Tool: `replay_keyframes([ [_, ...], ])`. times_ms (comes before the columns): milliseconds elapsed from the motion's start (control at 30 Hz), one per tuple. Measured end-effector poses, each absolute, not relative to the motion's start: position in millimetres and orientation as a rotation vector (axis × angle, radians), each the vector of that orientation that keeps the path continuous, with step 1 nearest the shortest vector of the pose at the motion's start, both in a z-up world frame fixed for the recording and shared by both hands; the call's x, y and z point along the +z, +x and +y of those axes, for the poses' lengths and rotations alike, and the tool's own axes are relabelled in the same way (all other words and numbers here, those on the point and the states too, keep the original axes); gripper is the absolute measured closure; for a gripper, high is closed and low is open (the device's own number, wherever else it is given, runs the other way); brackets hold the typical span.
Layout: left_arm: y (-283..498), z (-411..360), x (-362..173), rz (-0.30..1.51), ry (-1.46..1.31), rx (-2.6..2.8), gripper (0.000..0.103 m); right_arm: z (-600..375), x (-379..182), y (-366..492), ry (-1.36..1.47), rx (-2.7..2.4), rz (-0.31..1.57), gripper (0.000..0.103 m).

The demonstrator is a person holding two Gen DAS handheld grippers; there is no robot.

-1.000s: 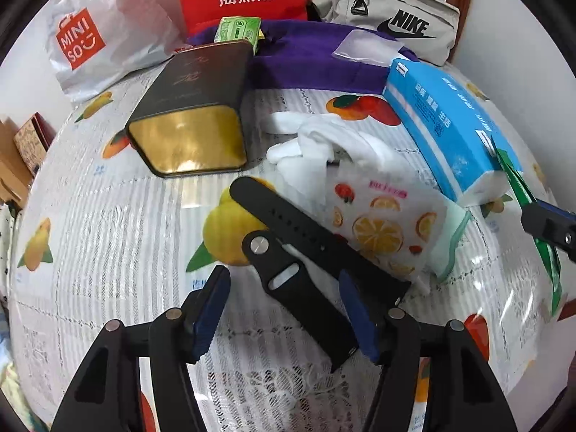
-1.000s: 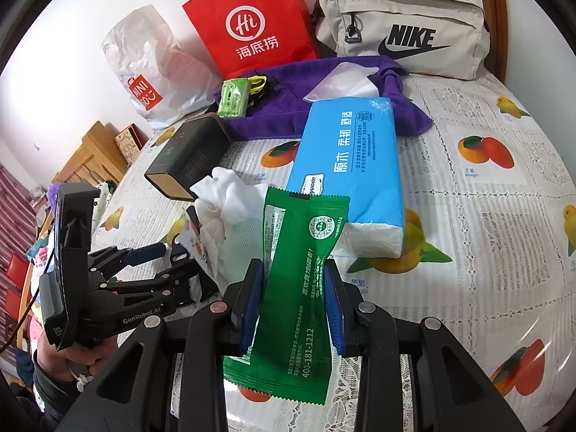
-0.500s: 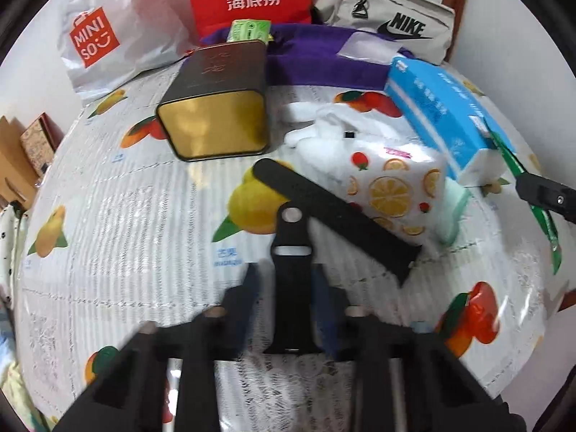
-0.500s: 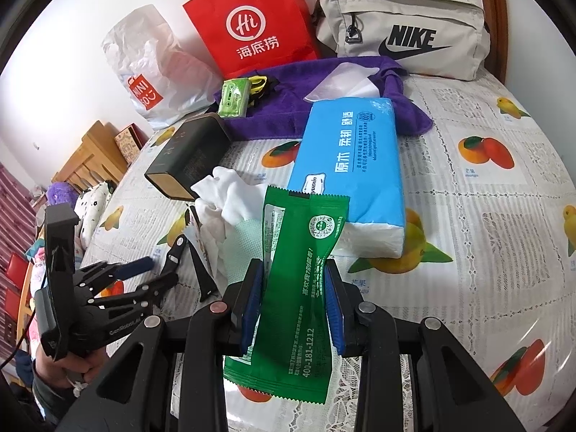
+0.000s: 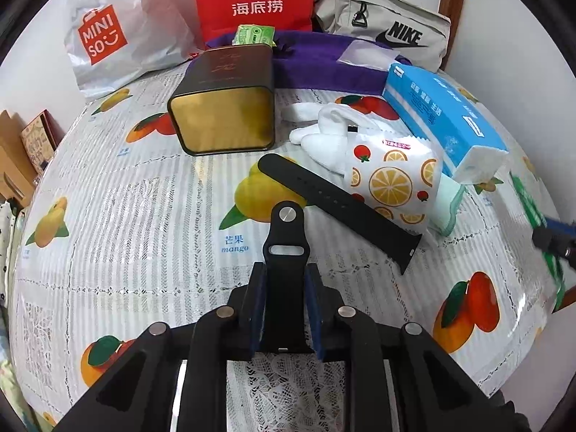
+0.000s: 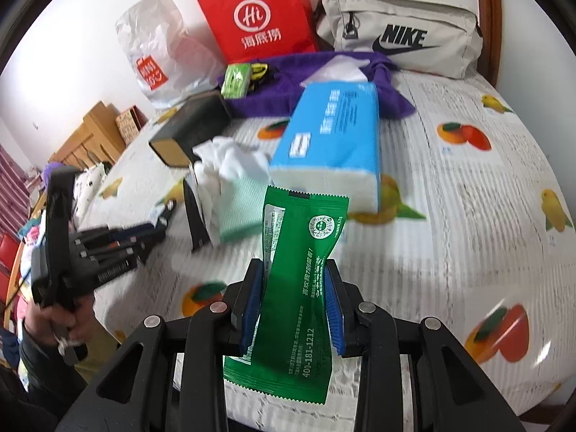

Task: Organize soft objects
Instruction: 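Carry the black strap piece and green sachet onto the purple towel with both tools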

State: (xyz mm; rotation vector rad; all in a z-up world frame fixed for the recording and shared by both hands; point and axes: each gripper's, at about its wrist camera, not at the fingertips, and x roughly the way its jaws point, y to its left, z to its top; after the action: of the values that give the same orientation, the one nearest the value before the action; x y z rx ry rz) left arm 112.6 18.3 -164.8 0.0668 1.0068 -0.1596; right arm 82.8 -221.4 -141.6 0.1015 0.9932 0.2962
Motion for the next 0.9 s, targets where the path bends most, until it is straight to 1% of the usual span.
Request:
replay_keyframes([
  [133,109.0,20.0,-165.4,1.008,0.071,-0.175,0.081,-223.3,-153.7,82.9,0.090,0.285,1.007,0.070],
  [233,110.3,21.7,-165.3,1.016,0.042,-0.201,0.077,-223.2,-162.6,88.1,0.071,0.263,1.016,0.070],
  [400,110.1,18.3,-166.1,1.009,0.075,-0.200,0.077,-220.6,-177.2,98.8,0.063,0.264,1.043,0.070],
  [467,109.8,18.7,-166.0,1.004,0.088,-0.188,0.083,-219.4,-178.9,100.9,0.057,0.265,1.037,0.070],
  [700,110.8,20.3,-164.8,1.018,0.081,-0.171,0.083,-220.4,-180.9,107.2,0.063,0.270,1.014,0.070],
  [900,114.8,33.0,-161.3,1.023,0.040,-0.153,0.083,-216.2,-176.3,111.0,0.035,0.270,1.016,0.072],
])
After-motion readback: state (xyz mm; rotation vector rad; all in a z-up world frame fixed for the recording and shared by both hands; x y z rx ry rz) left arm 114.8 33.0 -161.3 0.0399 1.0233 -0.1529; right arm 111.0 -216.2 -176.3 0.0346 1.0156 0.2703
